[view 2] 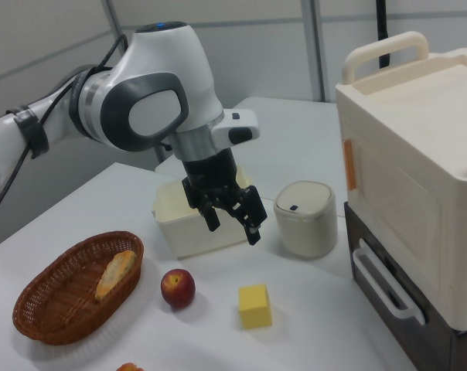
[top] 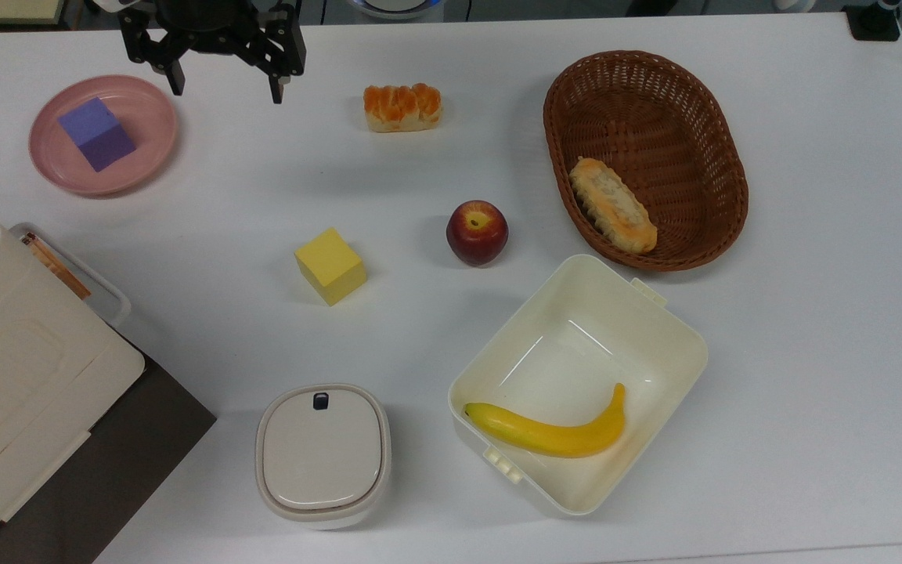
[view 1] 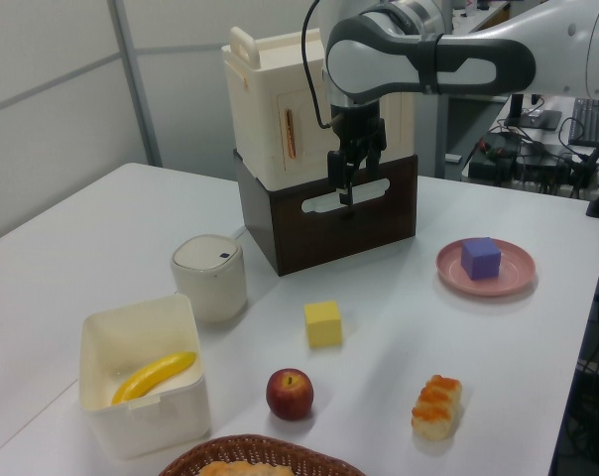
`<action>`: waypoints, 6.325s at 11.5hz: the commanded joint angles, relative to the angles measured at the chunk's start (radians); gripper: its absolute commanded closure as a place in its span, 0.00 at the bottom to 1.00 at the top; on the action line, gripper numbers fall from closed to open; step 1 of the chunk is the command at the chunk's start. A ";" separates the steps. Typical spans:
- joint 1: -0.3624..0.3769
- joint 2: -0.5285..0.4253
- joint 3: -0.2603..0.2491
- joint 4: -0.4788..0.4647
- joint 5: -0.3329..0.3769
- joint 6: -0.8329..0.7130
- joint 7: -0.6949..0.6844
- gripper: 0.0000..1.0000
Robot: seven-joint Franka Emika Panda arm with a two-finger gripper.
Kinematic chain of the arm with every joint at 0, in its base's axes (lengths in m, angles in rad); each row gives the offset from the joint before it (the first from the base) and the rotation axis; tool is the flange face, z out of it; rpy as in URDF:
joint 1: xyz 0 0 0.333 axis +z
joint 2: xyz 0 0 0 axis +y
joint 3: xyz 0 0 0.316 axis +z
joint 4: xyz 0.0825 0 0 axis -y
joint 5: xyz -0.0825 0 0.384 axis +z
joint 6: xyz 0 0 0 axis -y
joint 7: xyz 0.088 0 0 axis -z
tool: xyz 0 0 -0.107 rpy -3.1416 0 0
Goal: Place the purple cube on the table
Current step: 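Move the open gripper over the purple cube on the pink plate, then lower the gripper and close it on the purple cube, then carry the purple cube off the plate and set it beside the yellow cube, then open the gripper and lift it away from the purple cube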
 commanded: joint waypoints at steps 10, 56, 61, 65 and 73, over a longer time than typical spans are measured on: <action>-0.072 -0.051 -0.039 -0.041 0.008 -0.122 -0.323 0.00; 0.089 0.267 -0.025 -0.076 -0.109 -0.006 -0.330 0.00; 0.127 0.170 -0.022 -0.051 -0.106 -0.010 -0.326 0.00; 0.167 0.110 -0.022 -0.051 -0.101 -0.009 -0.186 0.00; 0.159 0.112 -0.021 -0.010 0.017 0.003 0.127 0.00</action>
